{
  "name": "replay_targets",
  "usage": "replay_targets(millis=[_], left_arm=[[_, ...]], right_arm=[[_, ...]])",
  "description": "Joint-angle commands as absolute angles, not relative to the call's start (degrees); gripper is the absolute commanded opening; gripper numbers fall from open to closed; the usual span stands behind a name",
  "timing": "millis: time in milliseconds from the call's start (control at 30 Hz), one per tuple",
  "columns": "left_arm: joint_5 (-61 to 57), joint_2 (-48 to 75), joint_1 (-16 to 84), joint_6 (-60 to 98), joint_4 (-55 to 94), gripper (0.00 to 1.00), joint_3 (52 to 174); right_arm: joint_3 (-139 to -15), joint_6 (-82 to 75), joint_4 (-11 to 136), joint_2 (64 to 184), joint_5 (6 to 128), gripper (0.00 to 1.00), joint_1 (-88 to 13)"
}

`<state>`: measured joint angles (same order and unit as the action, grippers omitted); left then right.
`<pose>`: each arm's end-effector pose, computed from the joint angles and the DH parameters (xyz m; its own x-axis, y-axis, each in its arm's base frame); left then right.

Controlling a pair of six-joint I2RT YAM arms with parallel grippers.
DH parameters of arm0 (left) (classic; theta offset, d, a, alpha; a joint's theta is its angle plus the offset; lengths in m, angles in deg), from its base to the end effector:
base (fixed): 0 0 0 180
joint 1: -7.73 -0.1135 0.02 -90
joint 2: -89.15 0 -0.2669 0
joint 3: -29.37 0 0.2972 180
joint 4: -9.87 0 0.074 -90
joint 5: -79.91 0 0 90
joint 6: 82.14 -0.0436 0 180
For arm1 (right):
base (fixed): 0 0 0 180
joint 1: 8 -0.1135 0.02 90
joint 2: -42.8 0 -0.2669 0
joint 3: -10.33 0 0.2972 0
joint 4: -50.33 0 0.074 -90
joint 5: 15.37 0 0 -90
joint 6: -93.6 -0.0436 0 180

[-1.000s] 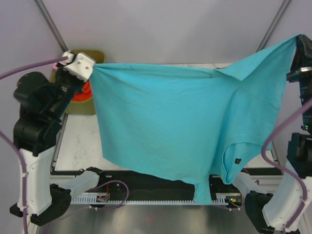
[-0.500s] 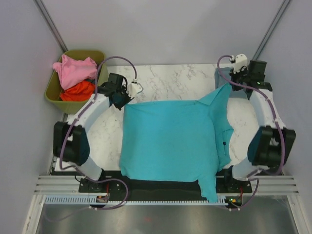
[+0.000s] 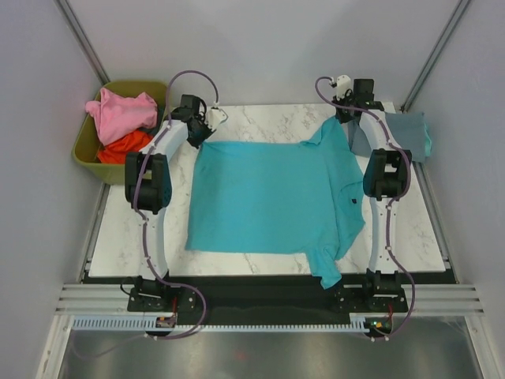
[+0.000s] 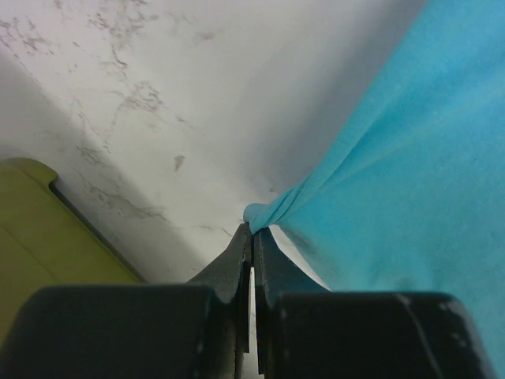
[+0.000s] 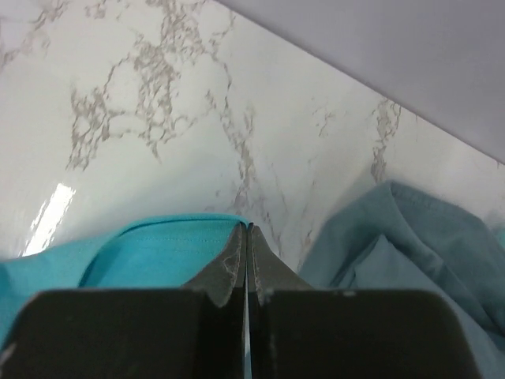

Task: Fold and stack the t-shirts
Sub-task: Flatten the tshirt out

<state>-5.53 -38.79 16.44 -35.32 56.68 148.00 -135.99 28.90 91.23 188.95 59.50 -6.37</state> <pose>0.5361 -0.0856 0.1784 -0.4651 0.7613 -0.4517 0.7036 0.6276 0.3333 0.6269 -0.0065 0.1873 -0.5169 -0.3980 -0.7579 -0.4327 0.8854 -0.1699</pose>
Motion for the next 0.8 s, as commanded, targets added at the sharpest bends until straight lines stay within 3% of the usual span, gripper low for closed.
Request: replay_targets(millis=[0,500,767], left_arm=[[-7.6,-43.0,14.6,-37.3,57.1,0.02,155.0],[-13.9,-54.7,13.8,-36.3,56.6,0.02,168.1],[-12.4,-48.7,13.8,-33.5,54.7,0.02,169.3]], right_arm=[[-143.8,24.8,89.7,193.5,62.8,0.00,-5.6],[-147.6,19.7,71.4,199.8,66.2,0.00,-7.6],[-145.2,17.8,71.3,193.7,66.2,0.00,-7.6]])
